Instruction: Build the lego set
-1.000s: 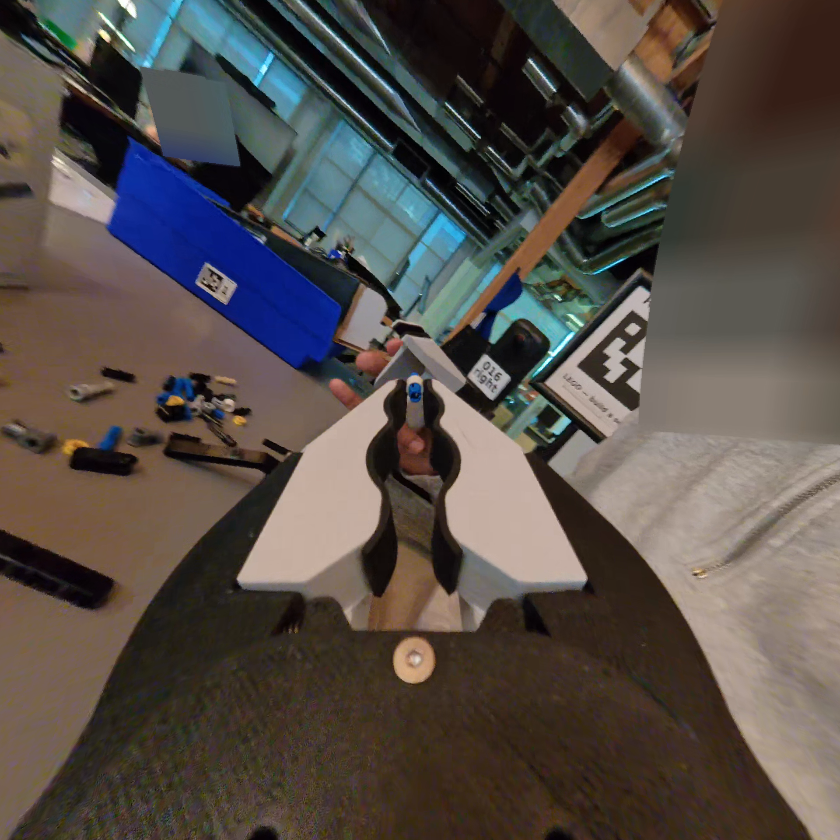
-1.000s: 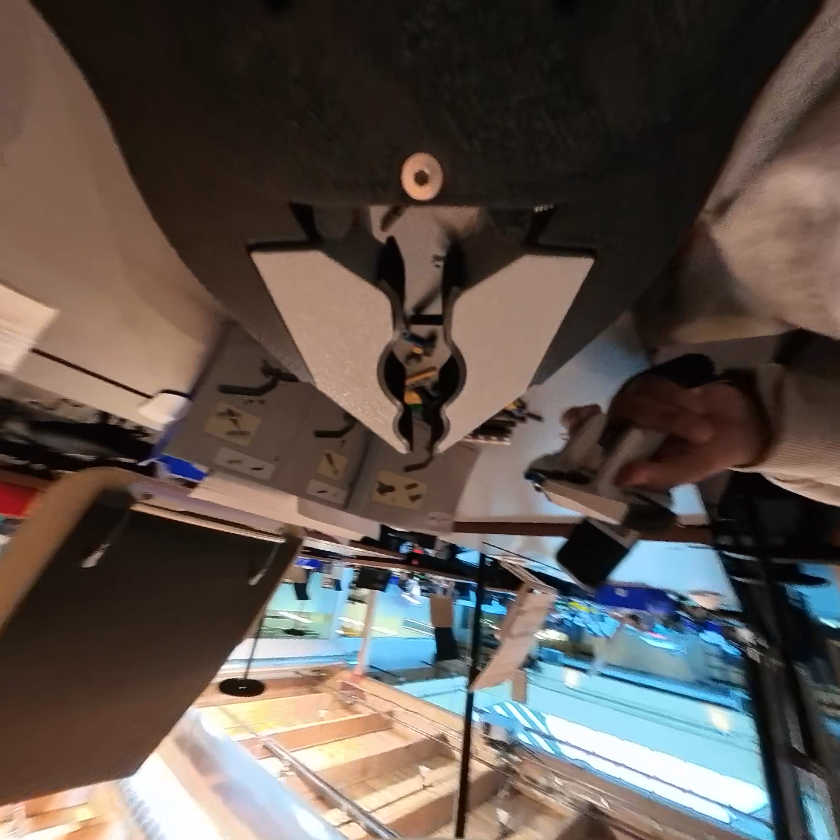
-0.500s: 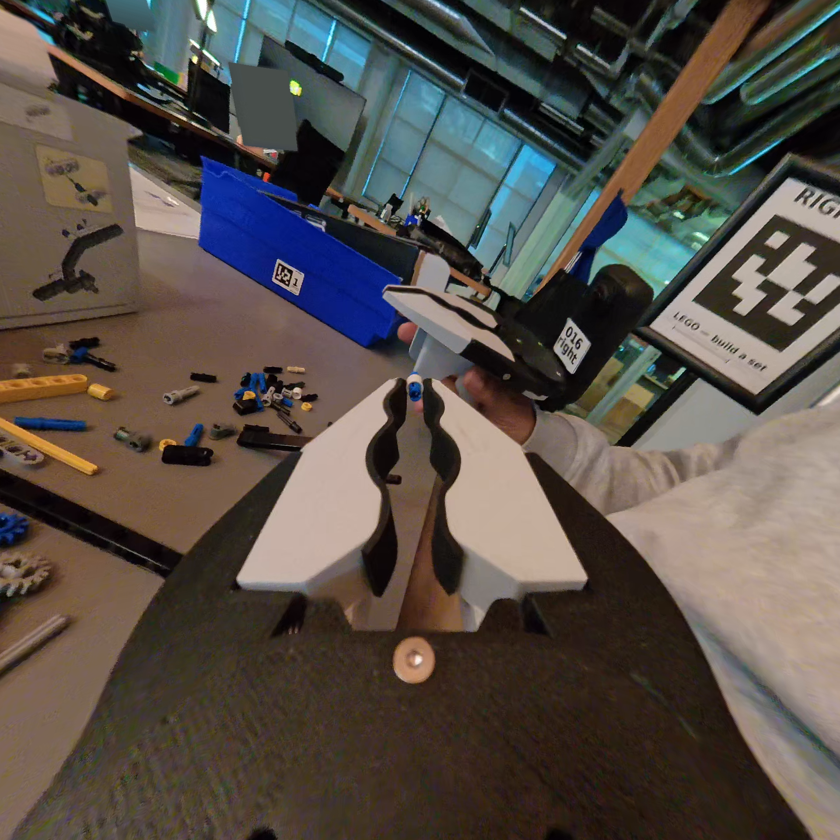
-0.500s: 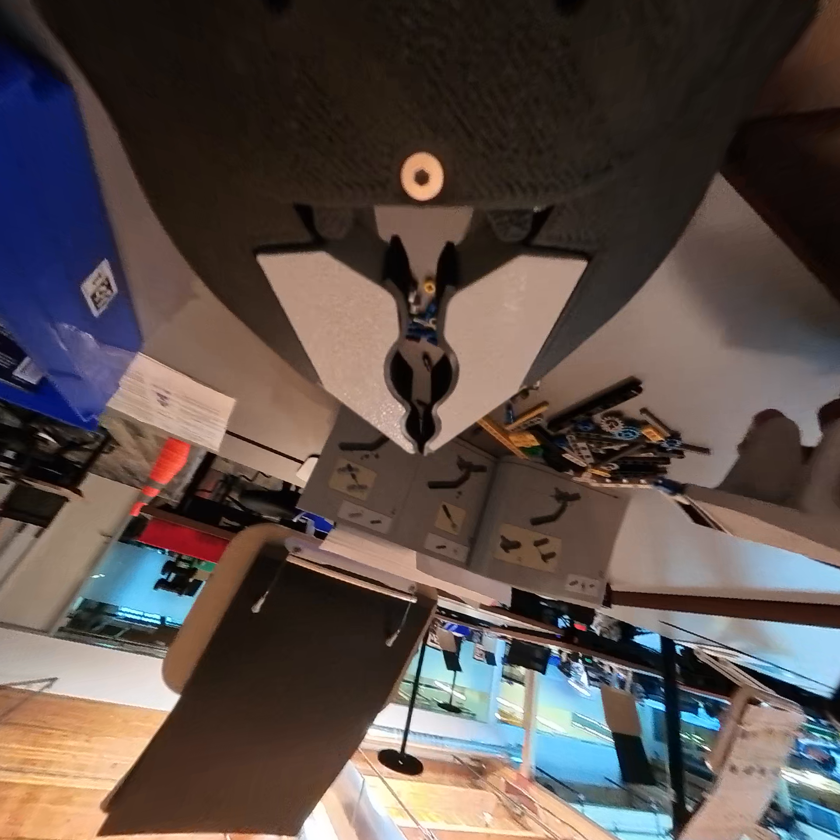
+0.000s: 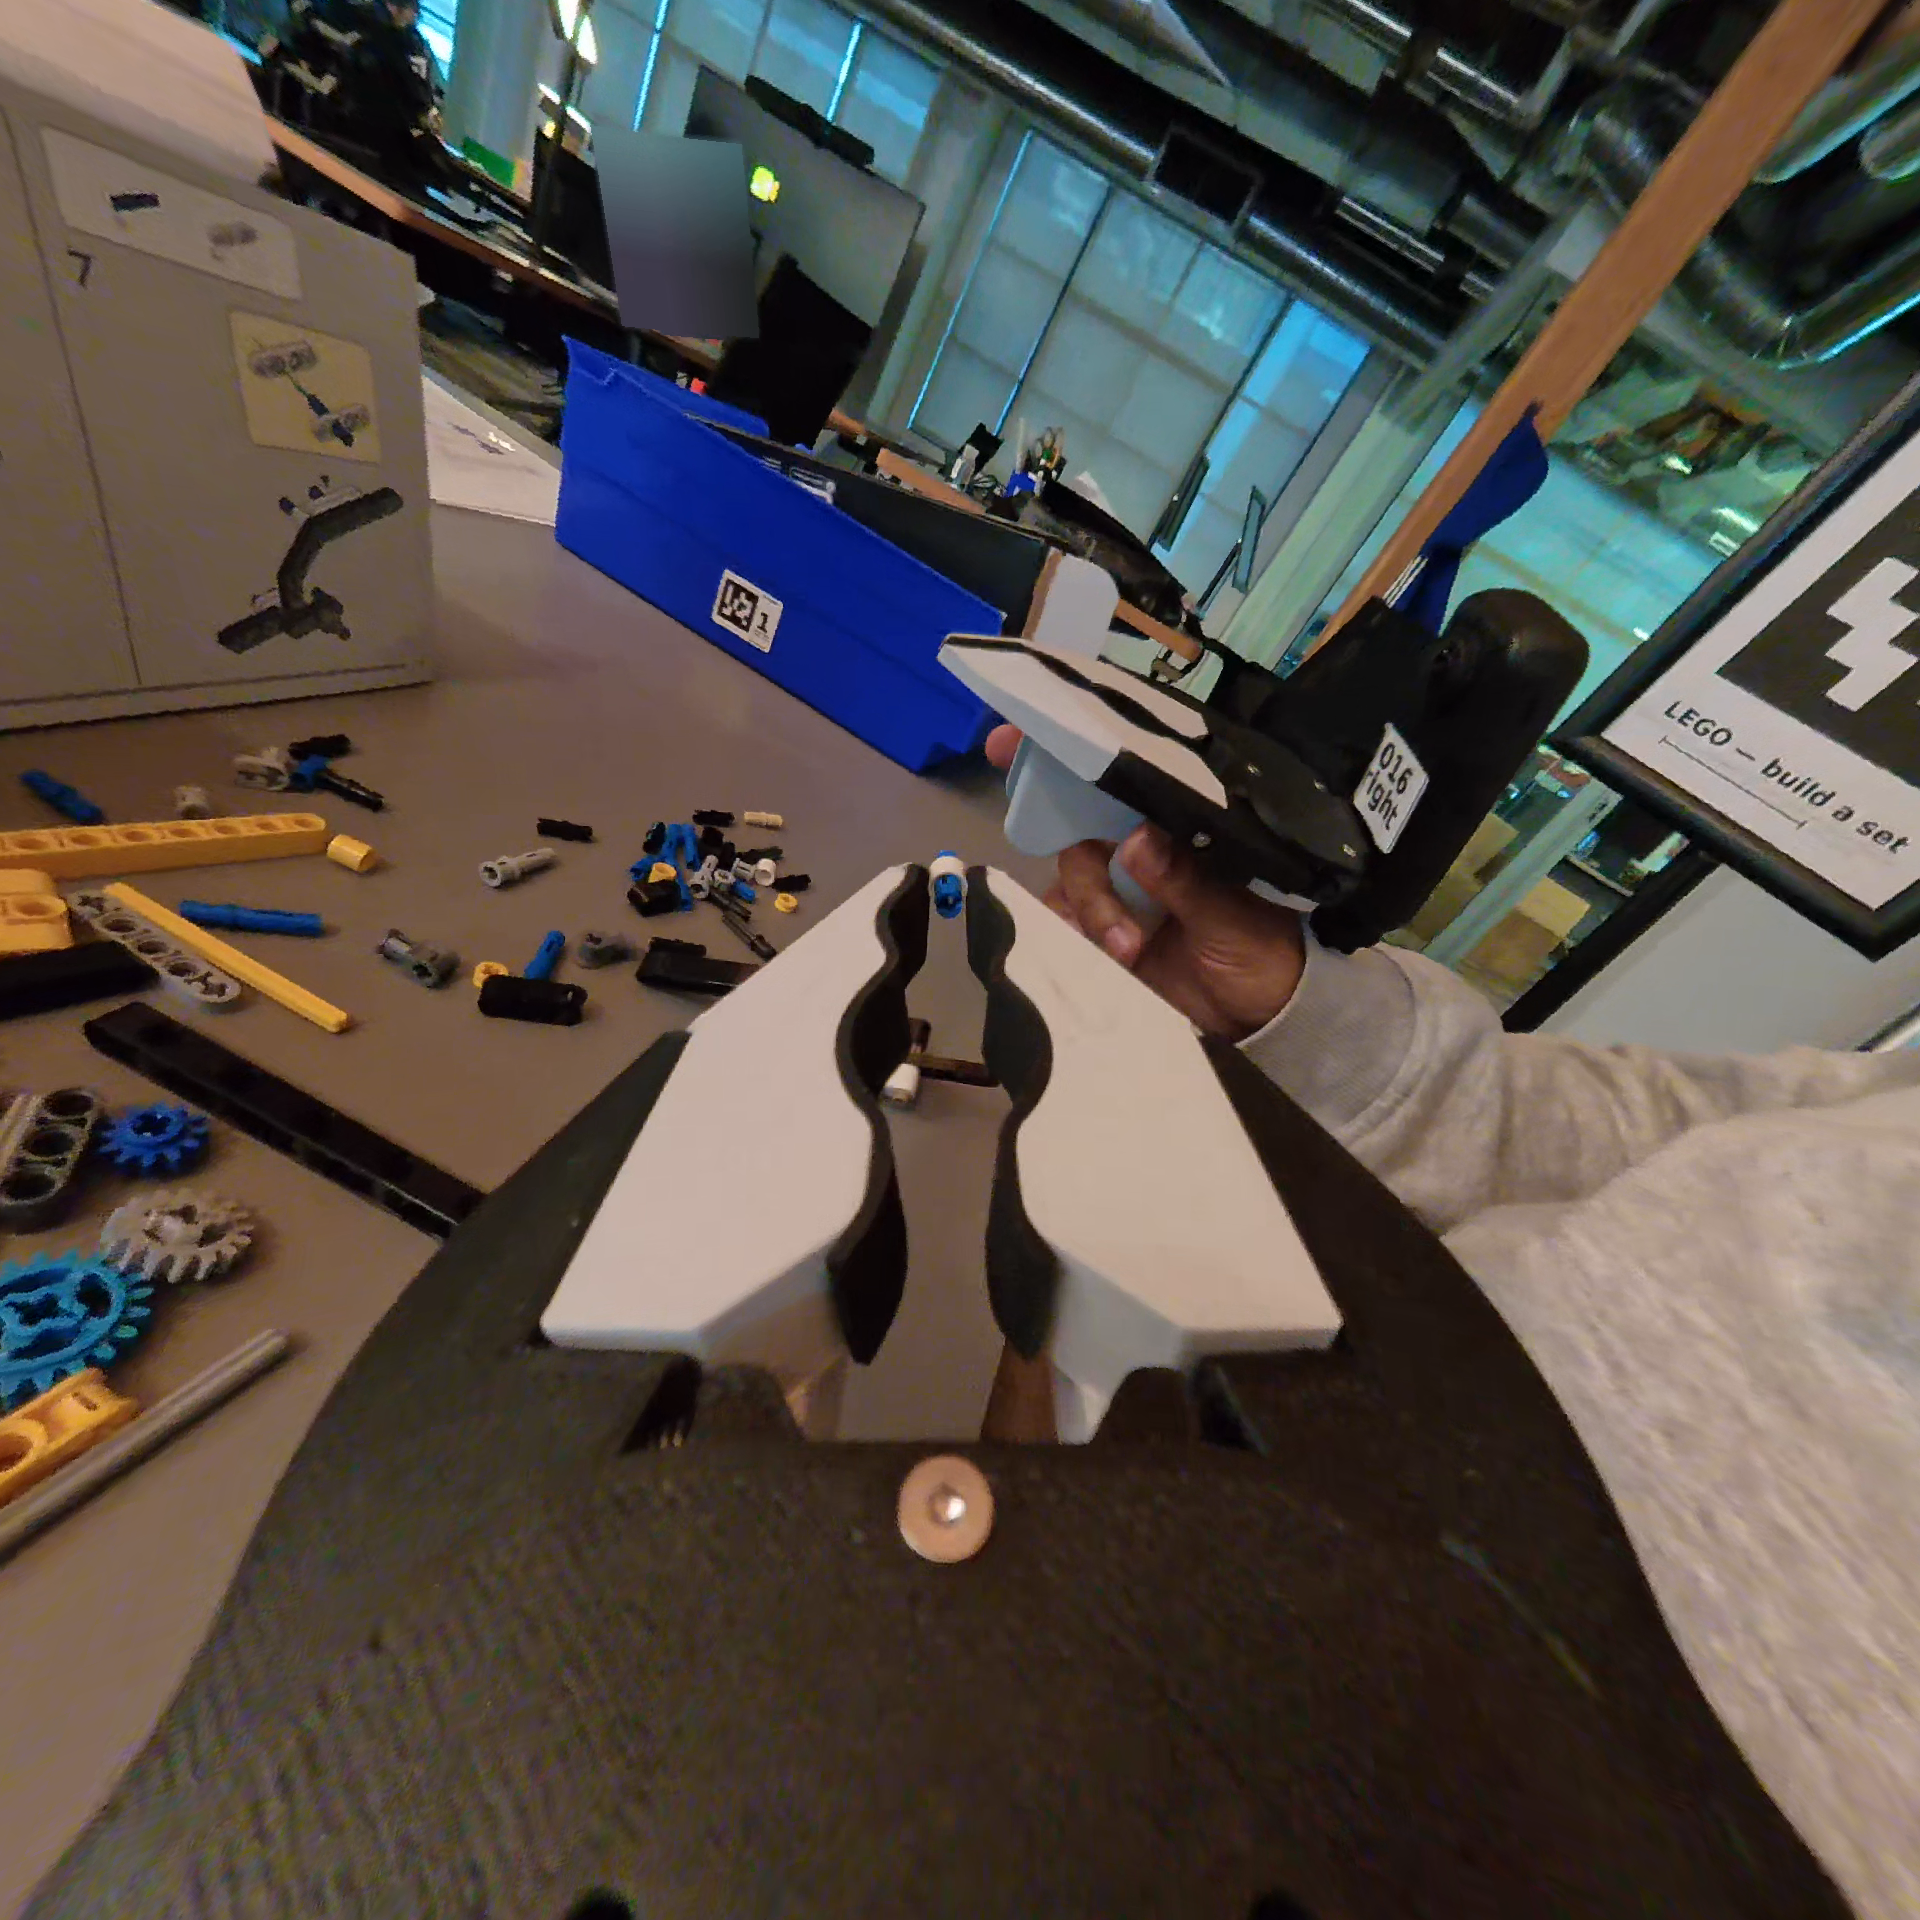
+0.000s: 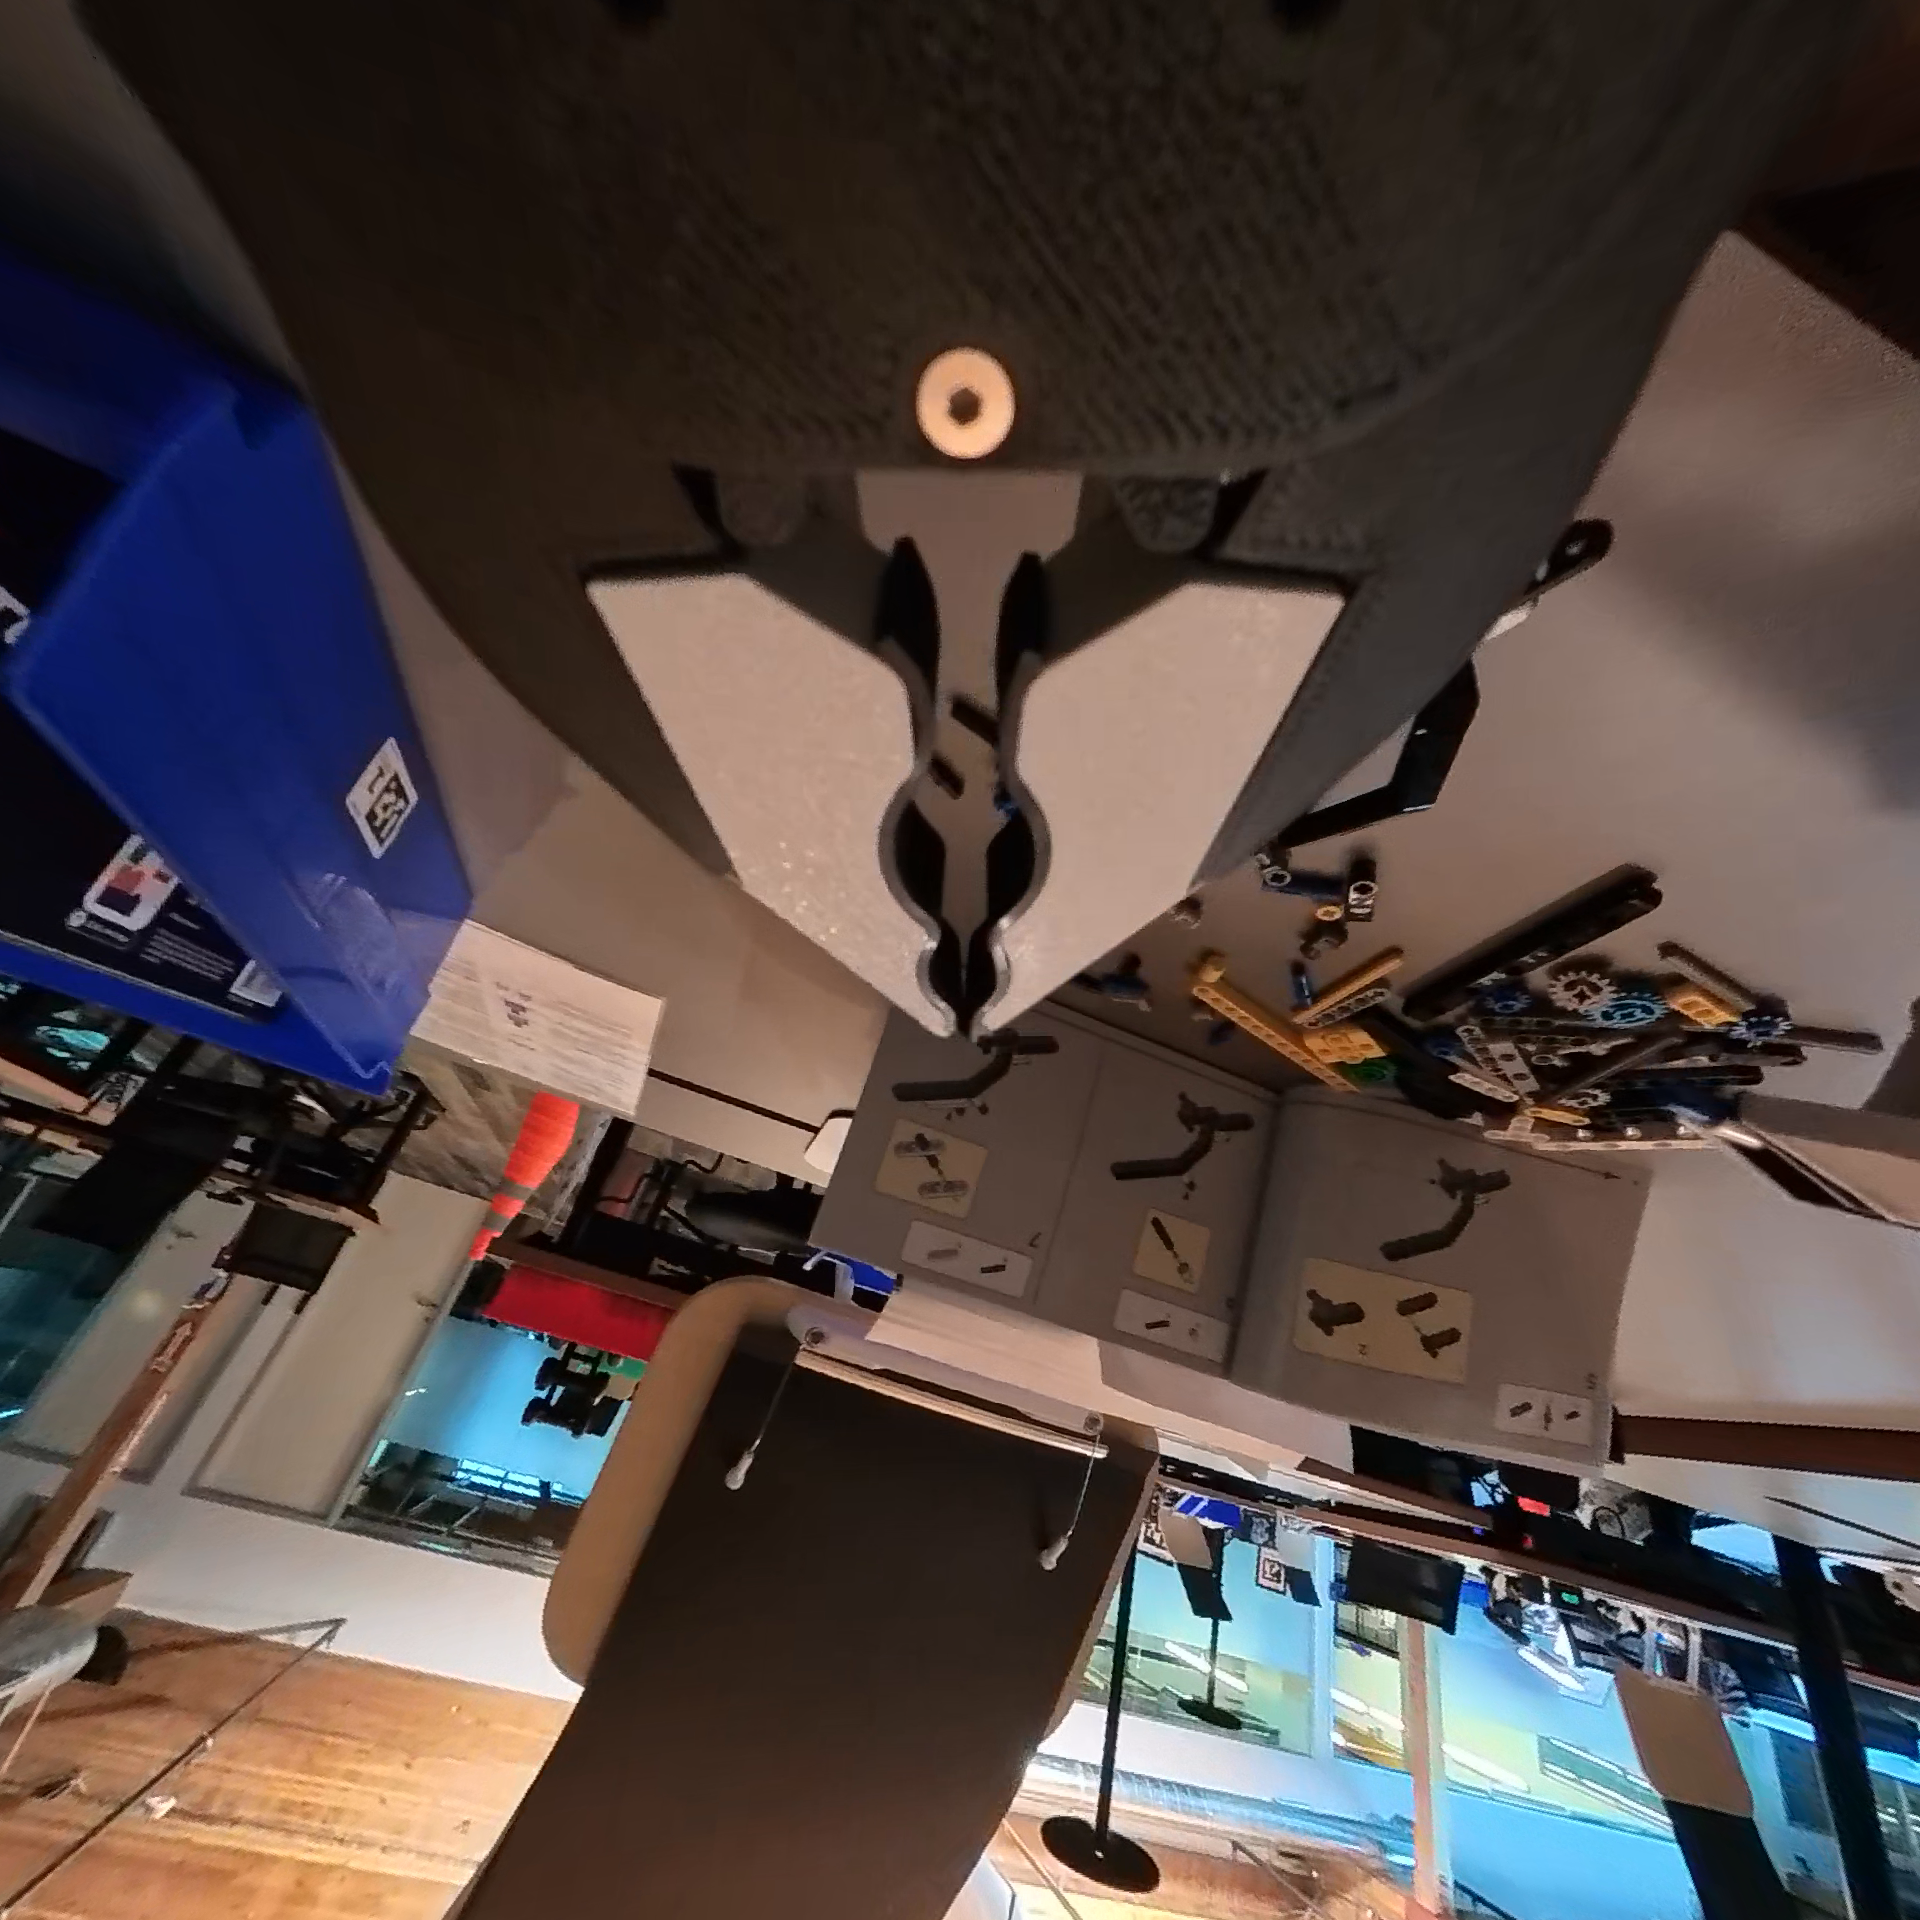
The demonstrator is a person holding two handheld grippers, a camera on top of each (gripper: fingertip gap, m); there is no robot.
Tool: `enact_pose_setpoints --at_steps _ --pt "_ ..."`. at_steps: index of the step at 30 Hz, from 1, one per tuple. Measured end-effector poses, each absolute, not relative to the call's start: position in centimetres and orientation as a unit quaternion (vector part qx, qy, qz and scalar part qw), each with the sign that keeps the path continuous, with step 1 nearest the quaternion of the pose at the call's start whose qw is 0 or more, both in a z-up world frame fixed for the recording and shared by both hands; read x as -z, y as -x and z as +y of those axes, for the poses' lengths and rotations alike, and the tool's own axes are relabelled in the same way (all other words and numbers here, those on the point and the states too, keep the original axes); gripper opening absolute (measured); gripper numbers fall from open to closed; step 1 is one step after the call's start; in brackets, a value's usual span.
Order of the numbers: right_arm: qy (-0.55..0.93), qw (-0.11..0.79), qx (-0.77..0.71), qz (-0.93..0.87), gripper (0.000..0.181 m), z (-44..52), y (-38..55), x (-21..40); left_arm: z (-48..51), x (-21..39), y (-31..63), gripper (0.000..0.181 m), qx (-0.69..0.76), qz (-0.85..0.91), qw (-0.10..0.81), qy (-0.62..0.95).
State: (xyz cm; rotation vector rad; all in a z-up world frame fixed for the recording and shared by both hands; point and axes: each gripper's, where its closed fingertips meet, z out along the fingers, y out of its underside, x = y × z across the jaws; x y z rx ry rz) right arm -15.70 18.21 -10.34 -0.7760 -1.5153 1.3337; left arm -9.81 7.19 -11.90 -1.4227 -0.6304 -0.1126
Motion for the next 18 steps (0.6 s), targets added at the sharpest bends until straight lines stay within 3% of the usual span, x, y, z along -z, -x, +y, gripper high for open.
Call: enact_pose_setpoints --at_steps 18 --pt "0.355 0.493 -0.512 -0.607 0.000 19.8 16.7 10.5 7.5 12.1 10.0 0.007 0.061 -0.295 0.713 0.633"
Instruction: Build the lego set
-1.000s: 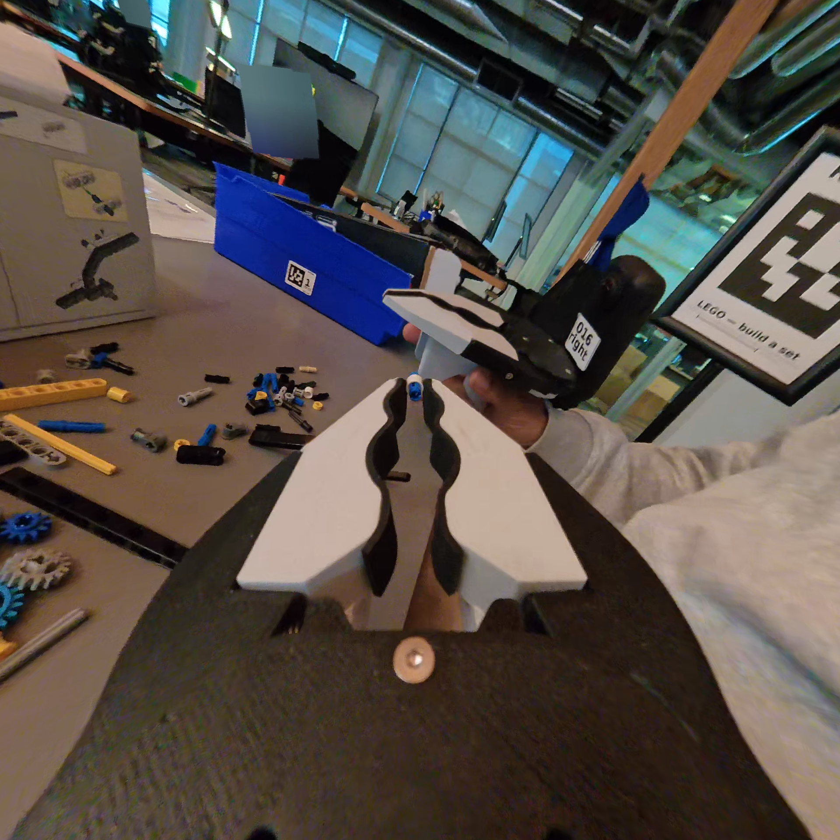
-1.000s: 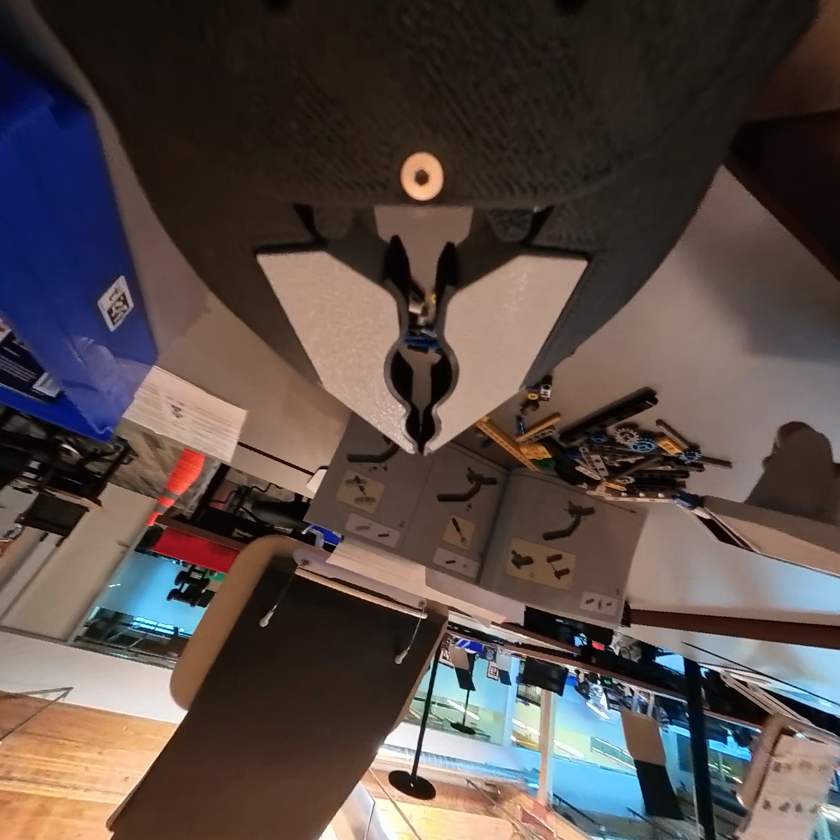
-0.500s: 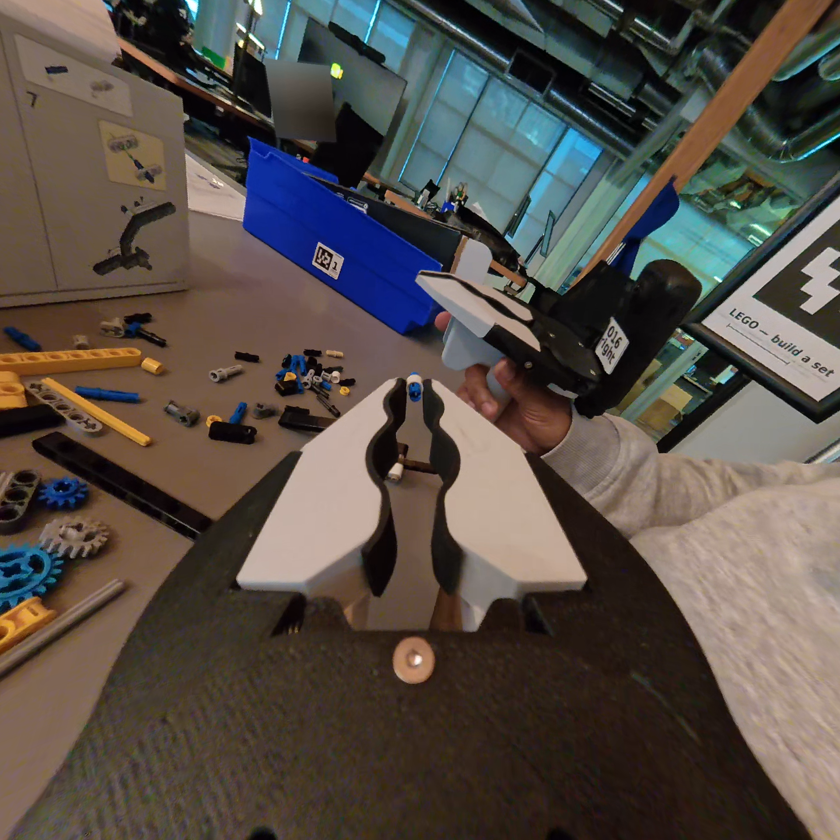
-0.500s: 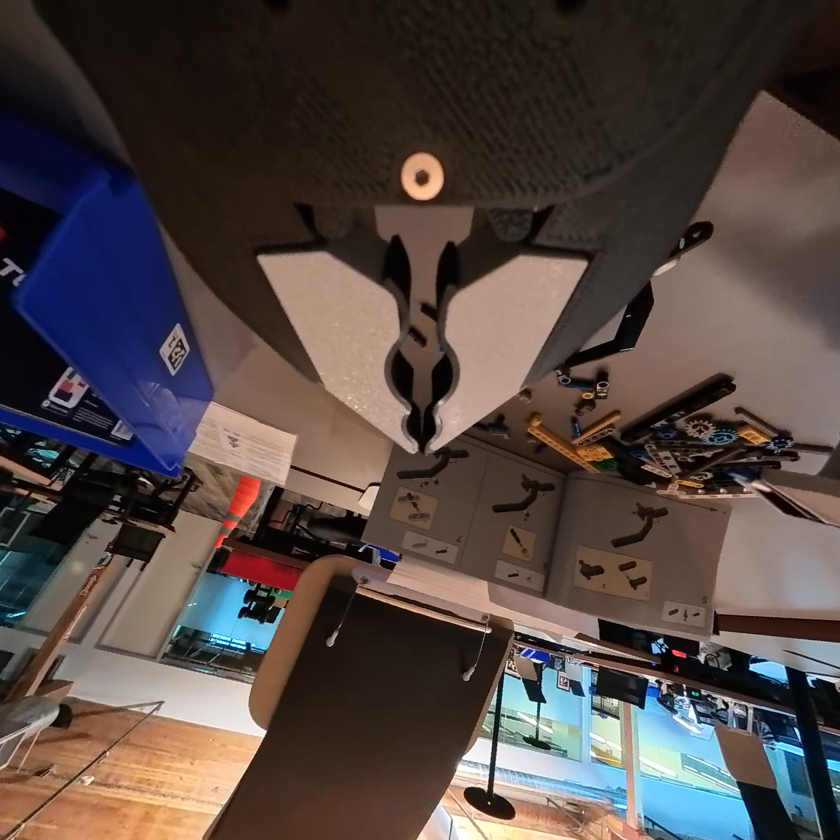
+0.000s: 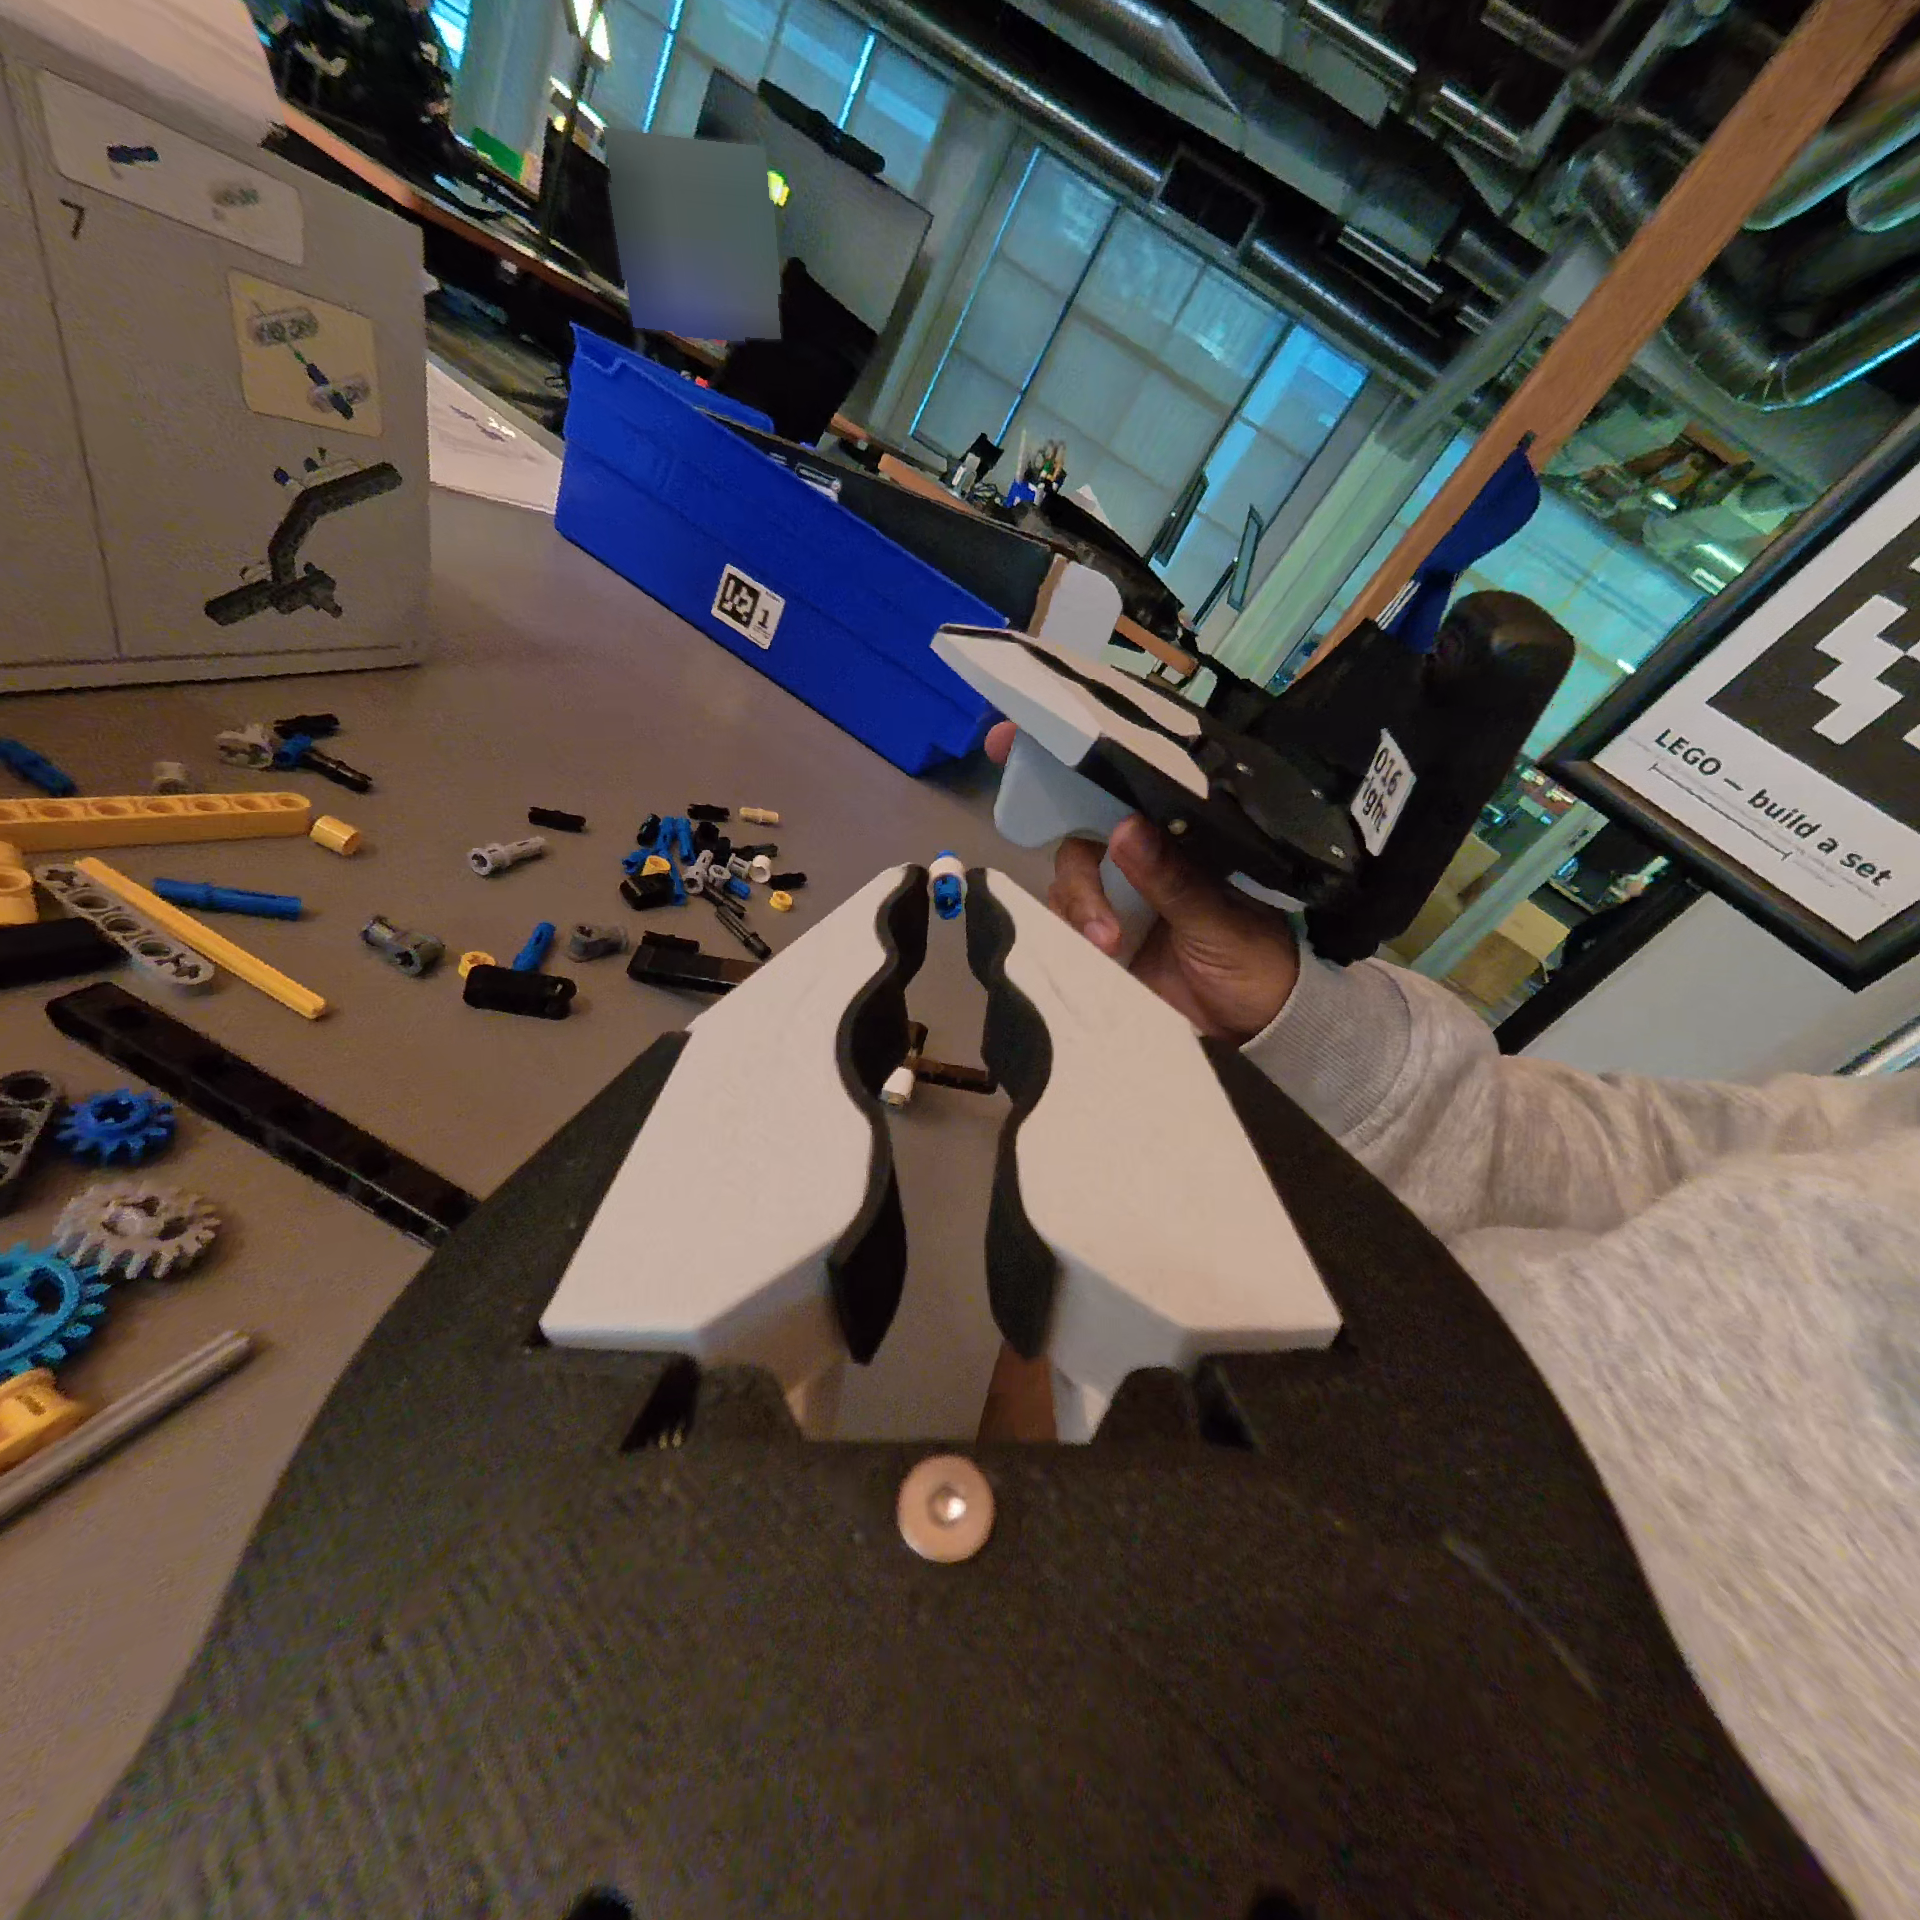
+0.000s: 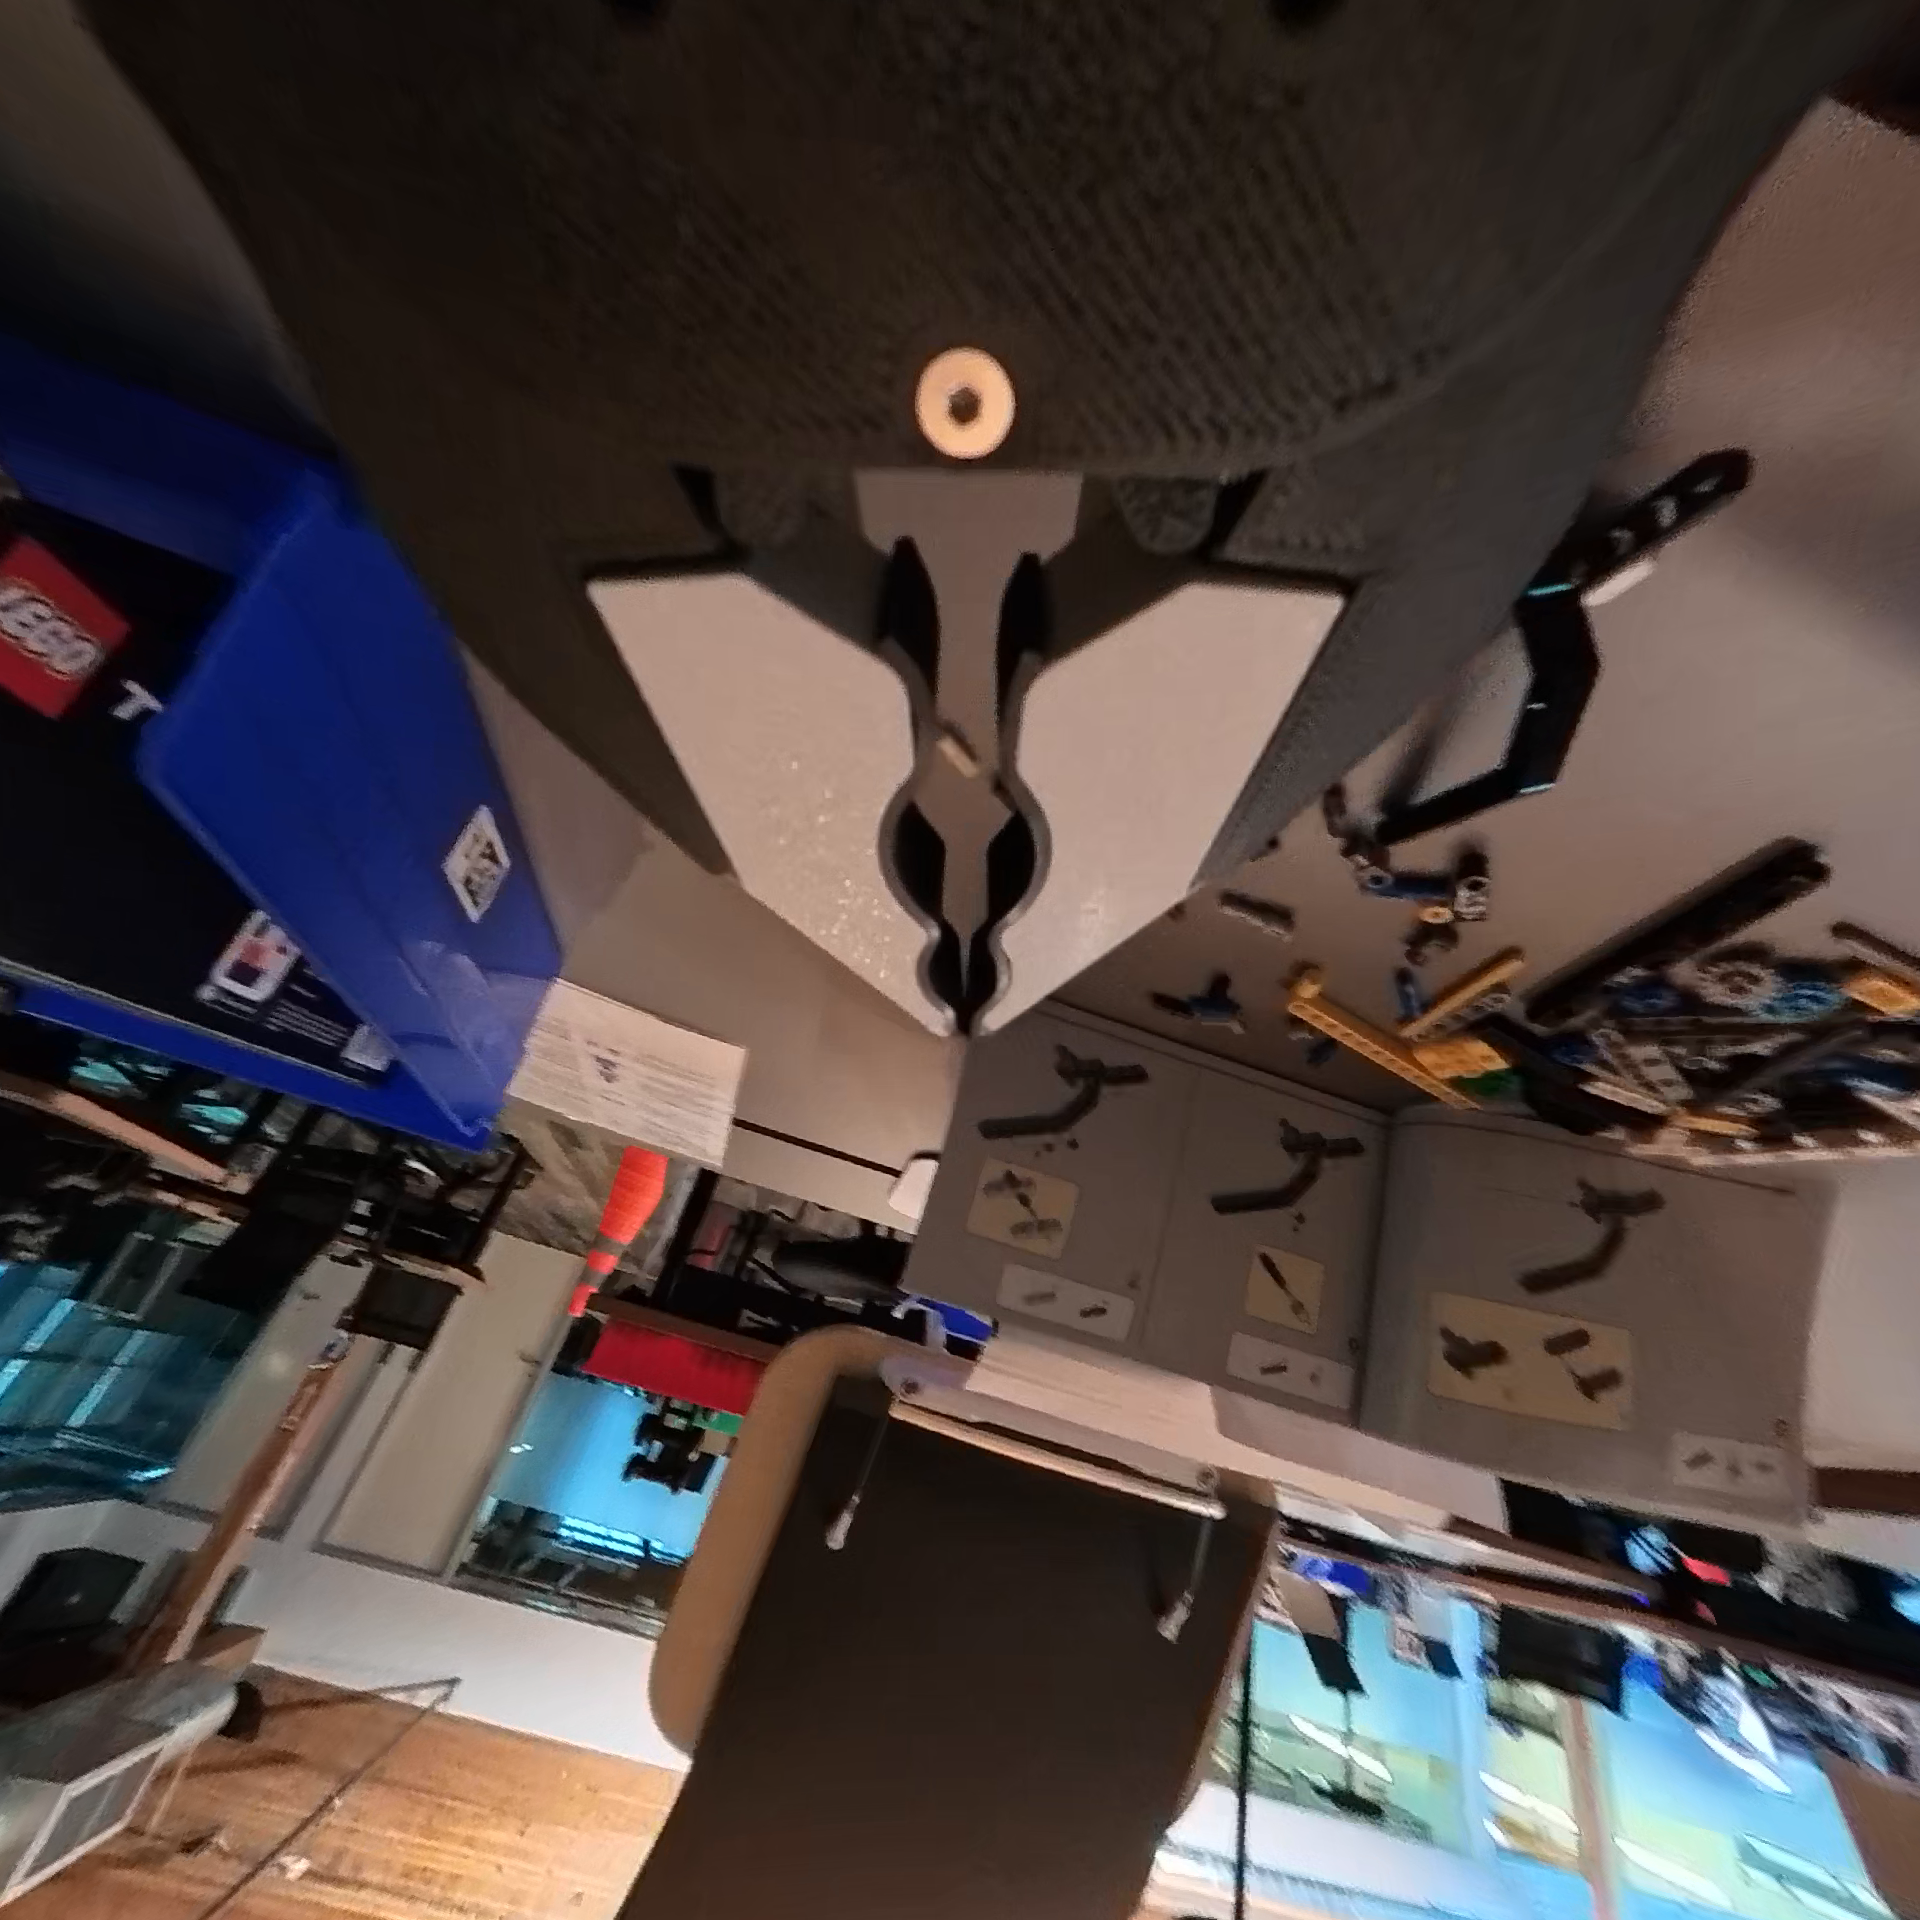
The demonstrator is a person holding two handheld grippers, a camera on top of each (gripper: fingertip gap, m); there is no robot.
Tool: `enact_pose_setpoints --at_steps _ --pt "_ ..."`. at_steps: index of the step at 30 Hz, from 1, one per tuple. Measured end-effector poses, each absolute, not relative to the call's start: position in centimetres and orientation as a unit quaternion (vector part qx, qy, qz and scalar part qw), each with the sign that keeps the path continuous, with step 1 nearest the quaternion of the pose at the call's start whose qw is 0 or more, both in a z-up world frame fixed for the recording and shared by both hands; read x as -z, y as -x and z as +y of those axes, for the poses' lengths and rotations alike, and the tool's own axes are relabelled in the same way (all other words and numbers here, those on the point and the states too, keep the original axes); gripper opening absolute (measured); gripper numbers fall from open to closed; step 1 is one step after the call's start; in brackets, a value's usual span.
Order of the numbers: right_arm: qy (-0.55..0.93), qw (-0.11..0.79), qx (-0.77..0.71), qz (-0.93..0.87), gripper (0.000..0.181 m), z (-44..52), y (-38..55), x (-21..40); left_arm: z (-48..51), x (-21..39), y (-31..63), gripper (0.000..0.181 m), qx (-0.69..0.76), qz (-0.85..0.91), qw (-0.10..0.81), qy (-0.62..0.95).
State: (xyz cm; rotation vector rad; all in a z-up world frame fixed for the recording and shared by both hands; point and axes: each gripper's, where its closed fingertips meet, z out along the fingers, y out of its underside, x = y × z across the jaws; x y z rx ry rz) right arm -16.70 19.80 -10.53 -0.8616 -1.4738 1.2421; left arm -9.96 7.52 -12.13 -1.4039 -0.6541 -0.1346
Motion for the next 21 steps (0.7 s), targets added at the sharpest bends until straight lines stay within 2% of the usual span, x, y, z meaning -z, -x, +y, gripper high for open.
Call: enact_pose_setpoints --at_steps 4,7,9,14,21 --pt "0.359 0.522 -0.458 -0.624 0.002 21.1 17.2 11.3 7.5 12.0 9.8 0.007 0.067 -0.291 0.715 0.632" --pt "0.341 0.501 -0.480 -0.634 0.018 20.5 16.9 11.3 7.5 11.9 9.8 0.007 0.074 -0.289 0.717 0.630" --pt "0.336 0.498 -0.494 -0.628 0.018 20.6 16.8 11.0 7.5 11.9 9.9 0.007 0.084 -0.293 0.718 0.625" --pt "0.300 0.486 -0.500 -0.651 0.034 19.7 16.8 11.3 7.2 11.7 10.5 0.007 0.113 -0.306 0.725 0.606" --pt "0.258 0.492 -0.473 -0.683 0.041 18.2 16.5 12.2 7.1 11.7 10.6 0.007 0.117 -0.306 0.728 0.603"
